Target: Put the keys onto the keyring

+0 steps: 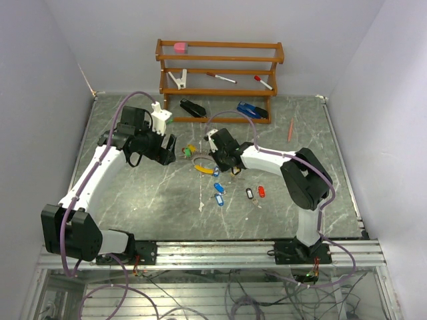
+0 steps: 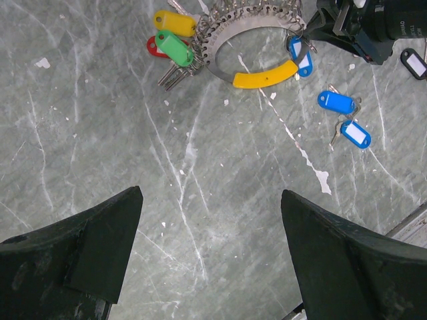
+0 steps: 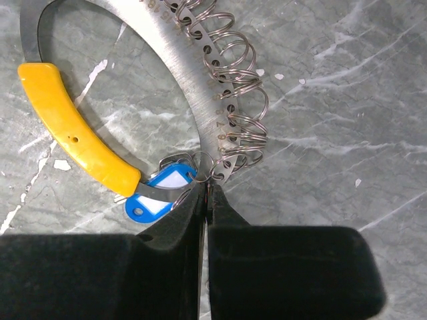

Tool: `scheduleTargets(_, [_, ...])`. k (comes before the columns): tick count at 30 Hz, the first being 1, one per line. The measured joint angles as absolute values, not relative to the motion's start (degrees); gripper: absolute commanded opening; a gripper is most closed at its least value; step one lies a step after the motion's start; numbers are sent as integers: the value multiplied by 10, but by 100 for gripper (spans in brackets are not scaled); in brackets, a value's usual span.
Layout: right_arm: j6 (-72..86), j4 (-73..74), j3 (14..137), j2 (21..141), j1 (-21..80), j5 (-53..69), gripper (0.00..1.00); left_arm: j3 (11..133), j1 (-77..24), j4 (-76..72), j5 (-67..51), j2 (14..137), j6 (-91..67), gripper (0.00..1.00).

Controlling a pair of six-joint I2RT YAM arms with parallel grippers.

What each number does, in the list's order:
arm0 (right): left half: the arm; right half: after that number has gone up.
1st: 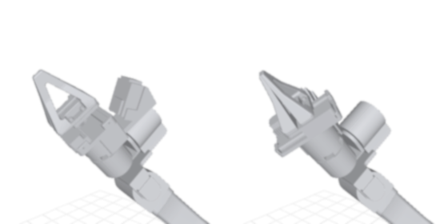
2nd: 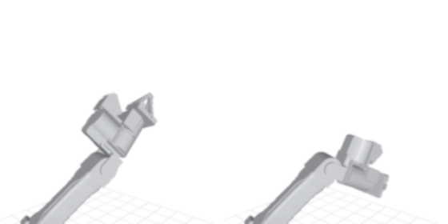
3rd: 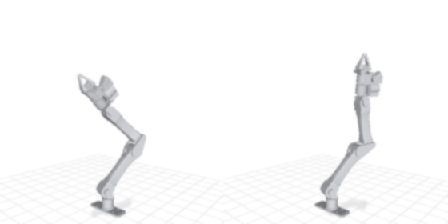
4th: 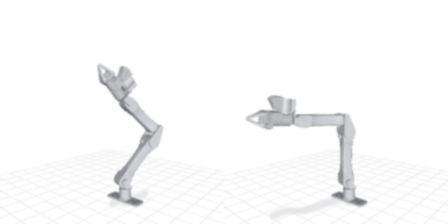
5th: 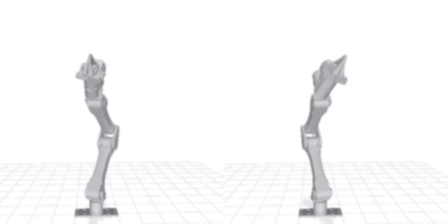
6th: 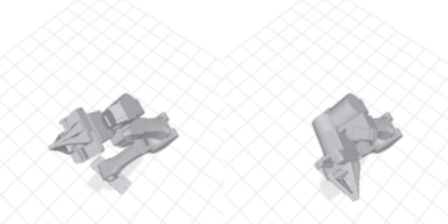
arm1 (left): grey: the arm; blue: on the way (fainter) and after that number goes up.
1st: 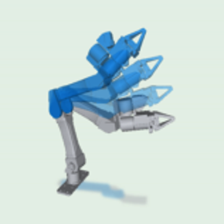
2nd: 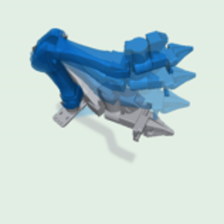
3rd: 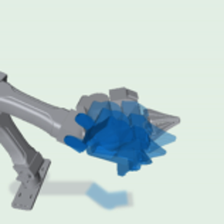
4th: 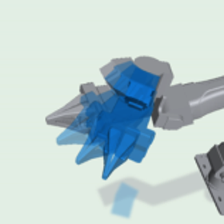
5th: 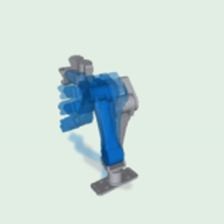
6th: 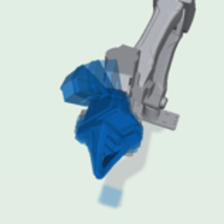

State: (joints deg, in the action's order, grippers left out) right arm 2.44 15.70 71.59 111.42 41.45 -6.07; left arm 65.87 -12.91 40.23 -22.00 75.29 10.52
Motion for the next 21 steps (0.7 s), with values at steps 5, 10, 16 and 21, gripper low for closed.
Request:
scheduleTargets(5, [37,169,723,1114,413,-52,0,662,-129,407,-220,753,109,96])
scheduleTargets(10, [45,199,749,1093,414,-40,0,712,-129,433,-236,754,118,98])
scheduleTargets(16, [52,213,822,1029,413,-18,0,795,-129,432,-250,750,114,98])
scheduleTargets(21, [58,215,884,1009,413,3,0,822,-129,432,-273,752,96,100])
